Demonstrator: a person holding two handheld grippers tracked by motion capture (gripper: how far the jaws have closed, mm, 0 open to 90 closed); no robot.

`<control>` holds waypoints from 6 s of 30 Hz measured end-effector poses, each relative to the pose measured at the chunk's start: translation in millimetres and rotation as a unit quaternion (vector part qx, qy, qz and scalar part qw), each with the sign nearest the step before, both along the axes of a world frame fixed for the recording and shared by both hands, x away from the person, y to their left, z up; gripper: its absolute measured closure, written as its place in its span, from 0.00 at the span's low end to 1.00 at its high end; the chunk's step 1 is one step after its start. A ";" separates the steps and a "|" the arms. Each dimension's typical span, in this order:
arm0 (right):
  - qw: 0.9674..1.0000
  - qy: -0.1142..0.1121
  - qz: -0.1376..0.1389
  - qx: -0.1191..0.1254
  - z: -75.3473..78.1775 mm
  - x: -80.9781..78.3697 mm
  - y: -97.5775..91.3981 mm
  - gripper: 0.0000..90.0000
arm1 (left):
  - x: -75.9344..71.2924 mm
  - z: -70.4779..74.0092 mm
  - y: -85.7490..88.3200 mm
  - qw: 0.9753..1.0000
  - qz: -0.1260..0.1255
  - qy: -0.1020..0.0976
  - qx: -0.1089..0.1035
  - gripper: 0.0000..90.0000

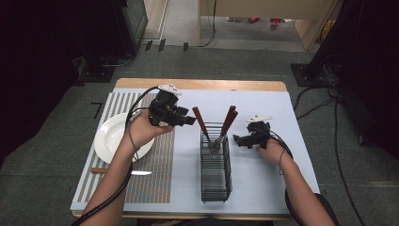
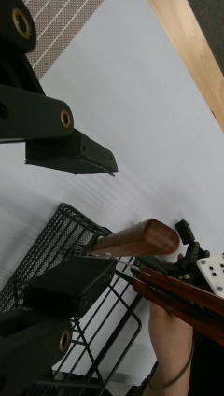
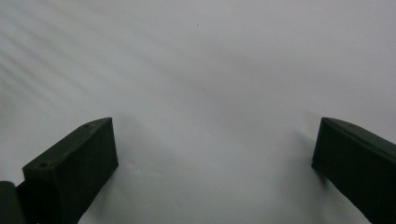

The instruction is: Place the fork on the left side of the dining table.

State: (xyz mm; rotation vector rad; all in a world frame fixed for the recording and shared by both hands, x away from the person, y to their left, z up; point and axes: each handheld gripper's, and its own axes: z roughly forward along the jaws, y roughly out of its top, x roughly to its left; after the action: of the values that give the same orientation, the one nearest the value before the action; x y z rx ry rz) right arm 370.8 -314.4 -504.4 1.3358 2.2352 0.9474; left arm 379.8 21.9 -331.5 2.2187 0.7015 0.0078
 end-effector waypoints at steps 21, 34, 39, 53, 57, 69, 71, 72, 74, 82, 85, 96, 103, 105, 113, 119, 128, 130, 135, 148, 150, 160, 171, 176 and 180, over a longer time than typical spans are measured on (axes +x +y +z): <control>1.000 0.001 -0.001 0.001 0.0 -0.1 0.2 0.00 | 16.6 11.0 -19.1 0.999 -0.034 0.013 0.005 0.60; 1.000 0.001 -0.001 0.001 0.0 -0.1 0.2 0.00 | 13.9 19.7 -17.2 0.997 -0.058 0.038 -0.028 0.88; 1.000 0.001 -0.001 0.001 0.0 0.0 0.2 0.00 | 12.7 19.7 -15.7 0.995 -0.065 0.065 -0.043 0.91; 1.000 0.000 -0.001 0.001 0.0 -0.1 0.2 0.00 | 2.7 28.1 -18.0 0.996 -0.053 0.056 -0.045 0.91; 1.000 0.001 -0.001 0.001 0.0 -0.1 0.1 0.00 | -0.4 34.2 -15.5 0.996 -0.053 0.047 -0.050 0.91; 1.000 0.001 -0.001 0.001 0.0 -0.1 0.2 0.00 | -9.8 51.5 -3.2 0.996 -0.042 0.016 -0.074 0.91; 1.000 0.000 -0.001 0.001 0.0 -0.1 0.2 0.00 | -11.2 54.7 -1.1 0.996 -0.040 0.013 -0.082 0.91; 1.000 0.000 -0.001 0.001 0.0 -0.1 0.2 0.00 | -12.1 57.0 0.5 0.996 -0.039 0.010 -0.086 0.91; 1.000 0.000 -0.001 0.001 0.0 -0.1 0.2 0.00 | -13.8 60.4 3.1 0.995 -0.037 0.006 -0.089 0.91; 1.000 0.000 -0.001 0.001 0.0 -0.1 0.2 0.00 | -20.6 75.0 18.4 0.993 -0.032 0.000 -0.111 0.91; 1.000 0.000 -0.001 0.001 0.0 -0.1 0.2 0.00 | -23.0 79.9 24.4 0.993 -0.026 -0.007 -0.118 0.91; 1.000 0.000 -0.001 0.001 0.0 -0.1 0.1 0.00 | -30.5 95.5 48.2 0.988 -0.012 -0.028 -0.148 0.91; 1.000 0.000 -0.001 0.002 0.0 -0.1 0.1 0.00 | -32.2 99.9 65.1 0.987 0.008 -0.036 -0.156 0.91; 1.000 0.001 -0.001 0.002 0.0 -0.2 0.2 0.00 | -31.8 98.6 67.2 0.988 0.013 -0.033 -0.152 0.91; 1.000 0.001 -0.001 0.002 0.1 -0.2 0.1 0.00 | -26.7 91.4 79.7 0.989 0.039 -0.022 -0.141 0.91; 1.000 0.001 -0.001 0.002 0.0 -0.1 0.1 0.00 | -23.3 84.2 86.7 0.991 0.061 -0.021 -0.119 0.91; 1.000 0.000 -0.001 0.002 0.0 -0.1 0.1 0.00 | -9.6 65.0 88.0 0.993 0.080 -0.009 -0.086 0.91; 1.000 0.001 -0.001 0.002 0.0 -0.1 0.1 0.00 | -5.3 59.6 86.9 0.993 0.084 -0.005 -0.082 0.91; 1.000 0.001 -0.001 0.002 0.0 -0.1 0.2 0.00 | 4.6 48.3 84.6 0.993 0.090 0.002 -0.071 0.91; 1.000 0.000 0.000 0.001 0.0 -0.1 0.1 0.00 | 31.3 33.9 84.5 0.992 0.106 0.004 -0.066 0.91; 1.000 0.000 0.000 0.001 -0.1 0.0 0.0 0.00 | 36.9 33.5 84.1 0.992 0.104 0.005 -0.065 0.91; 1.000 0.000 -0.001 0.002 -0.1 0.0 0.1 0.00 | 66.8 28.9 91.2 0.991 0.117 0.011 -0.068 0.91; 1.000 0.000 0.000 0.001 0.0 -0.1 0.0 0.00 | 83.9 13.8 108.6 0.986 0.155 0.008 -0.066 0.91; 1.000 0.000 0.000 0.001 0.0 -0.2 0.0 0.00 | 87.5 6.2 118.1 0.981 0.181 0.003 -0.068 0.91; 1.000 0.000 -0.001 0.001 0.0 -0.1 0.1 0.00 | 90.7 2.6 129.2 0.976 0.205 -0.004 -0.077 0.91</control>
State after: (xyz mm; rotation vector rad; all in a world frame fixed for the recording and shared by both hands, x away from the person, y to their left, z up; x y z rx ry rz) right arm 370.6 -314.3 -504.4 1.3381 2.2333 0.9501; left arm 470.5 151.0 -328.9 1.8918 1.1068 0.1633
